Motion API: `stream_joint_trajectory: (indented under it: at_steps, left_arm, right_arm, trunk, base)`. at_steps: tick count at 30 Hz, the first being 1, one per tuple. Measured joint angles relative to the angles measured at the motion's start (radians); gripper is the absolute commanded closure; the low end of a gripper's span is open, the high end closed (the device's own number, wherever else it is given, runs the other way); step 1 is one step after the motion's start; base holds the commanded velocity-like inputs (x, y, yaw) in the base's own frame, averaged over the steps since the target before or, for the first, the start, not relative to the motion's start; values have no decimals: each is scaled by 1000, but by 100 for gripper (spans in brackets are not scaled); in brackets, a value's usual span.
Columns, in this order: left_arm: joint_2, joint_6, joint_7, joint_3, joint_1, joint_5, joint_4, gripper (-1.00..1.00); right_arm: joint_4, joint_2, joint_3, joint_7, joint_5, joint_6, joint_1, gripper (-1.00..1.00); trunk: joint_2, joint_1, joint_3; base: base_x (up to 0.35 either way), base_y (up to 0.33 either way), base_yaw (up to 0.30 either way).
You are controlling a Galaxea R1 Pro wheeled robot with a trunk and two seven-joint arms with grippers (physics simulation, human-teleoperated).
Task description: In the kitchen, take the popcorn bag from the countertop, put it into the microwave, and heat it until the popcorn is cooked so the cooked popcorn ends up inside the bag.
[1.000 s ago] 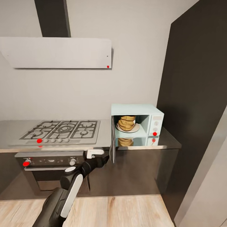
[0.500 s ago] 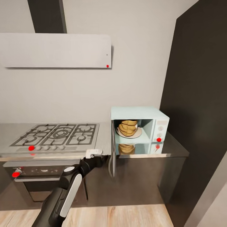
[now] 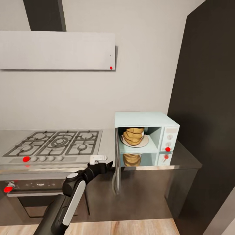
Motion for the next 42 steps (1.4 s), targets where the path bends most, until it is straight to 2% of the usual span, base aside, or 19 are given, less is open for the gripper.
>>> stream_joint_trajectory:
  at_steps: [3,4,6,7,9,12,13,15,16,18,20,21,23,30,42]
  left_arm:
    - [1,2,-1,-4,0,0,0,-100]
    - [5,7,-88,-6,0,-2,0,-100]
    - [7,12,-193,-7,0,-2,0,-100]
    - [6,12,-224,-8,0,-3,0,-100]
    - [4,10,-235,-26,0,-3,0,-100]
    - [-1,5,-232,-121,0,-5,9,-100]
    - [-3,3,-229,-141,0,-7,18,-100]
    - [-9,2,-227,-155,0,-10,31,-100]
    - [-17,2,-227,-158,0,-11,35,-100]
    - [-52,2,-221,-161,0,-26,45,-100]
    - [-91,2,-186,-162,0,-104,61,-100]
    - [-95,1,-176,-162,0,-132,63,-100]
    - [-95,0,-169,-162,0,-154,65,-100]
    - [-95,0,-166,-162,-6,-162,66,-100]
    - [-95,-2,-166,-170,-6,-163,64,-100]
  right_arm:
    - [0,0,0,0,0,-1,0,-100]
    - [0,1,0,0,0,-1,0,-100]
    - [0,1,0,0,0,-1,0,-100]
    - [0,1,0,0,0,-1,0,-100]
    - [0,0,0,0,0,-1,0,-100]
    - [0,-1,0,0,0,-1,0,-100]
    - [0,-3,0,0,0,0,0,-100]
    - [0,-5,0,0,0,0,0,-100]
    - [0,-6,0,0,0,0,0,-100]
    - [0,-8,0,0,0,-1,0,-100]
    - [0,-8,0,0,0,-1,0,-100]
    - [0,-8,0,0,0,-1,0,-100]
    - [0,-8,0,0,0,-2,0,-100]
    - [0,-10,0,0,0,-2,0,-100]
    - [0,-10,0,0,0,-2,0,-100]
  trunk:
    - [0,0,0]
    - [0,0,0]
    - [0,0,0]
    - [0,0,0]
    - [0,0,0]
    - [0,0,0]
    - [0,0,0]
    - [0,0,0]
    - [0,0,0]
    - [0,0,0]
    - [0,0,0]
    - [0,0,0]
    - [0,0,0]
    - [0,0,0]
    - [0,0,0]
  base:
    - [1,0,0]
    - [0,0,0]
    - [0,0,0]
    - [0,0,0]
    - [0,0,0]
    - [0,0,0]
    - [0,0,0]
    - [0,0,0]
    - [0,0,0]
    - [0,0,0]
    - [0,0,0]
    - [0,0,0]
    - [0,0,0]
    - [11,0,0]
    - [257,0,0]
